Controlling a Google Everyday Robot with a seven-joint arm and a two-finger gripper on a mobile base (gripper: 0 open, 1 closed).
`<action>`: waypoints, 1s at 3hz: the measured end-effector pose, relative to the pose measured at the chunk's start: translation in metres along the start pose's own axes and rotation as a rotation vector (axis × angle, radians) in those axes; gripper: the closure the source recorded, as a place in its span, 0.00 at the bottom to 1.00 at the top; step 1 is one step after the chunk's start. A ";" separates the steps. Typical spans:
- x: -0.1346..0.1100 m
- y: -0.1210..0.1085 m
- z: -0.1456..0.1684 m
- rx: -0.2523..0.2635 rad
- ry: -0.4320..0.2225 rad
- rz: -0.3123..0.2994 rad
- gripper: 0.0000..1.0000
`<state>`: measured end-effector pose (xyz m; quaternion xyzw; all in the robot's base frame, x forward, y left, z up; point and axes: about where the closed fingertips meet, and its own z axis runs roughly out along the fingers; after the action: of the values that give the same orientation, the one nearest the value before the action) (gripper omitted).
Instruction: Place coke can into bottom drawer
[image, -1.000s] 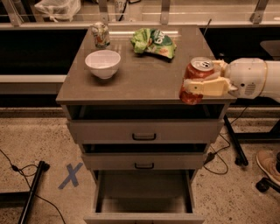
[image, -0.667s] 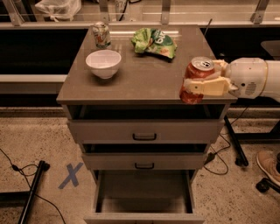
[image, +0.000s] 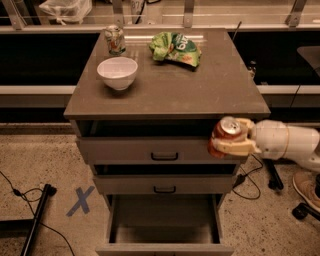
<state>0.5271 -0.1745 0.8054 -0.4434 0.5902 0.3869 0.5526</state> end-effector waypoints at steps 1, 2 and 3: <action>0.028 0.001 -0.012 -0.031 -0.181 -0.050 1.00; 0.042 -0.001 -0.014 -0.039 -0.231 -0.044 1.00; 0.076 -0.009 -0.021 0.059 -0.177 -0.016 1.00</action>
Offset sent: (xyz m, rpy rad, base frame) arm -0.0042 -0.0104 -0.0291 0.1092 -0.0707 0.0290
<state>0.5292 -0.2047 0.7319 -0.3956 0.5466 0.4028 0.6184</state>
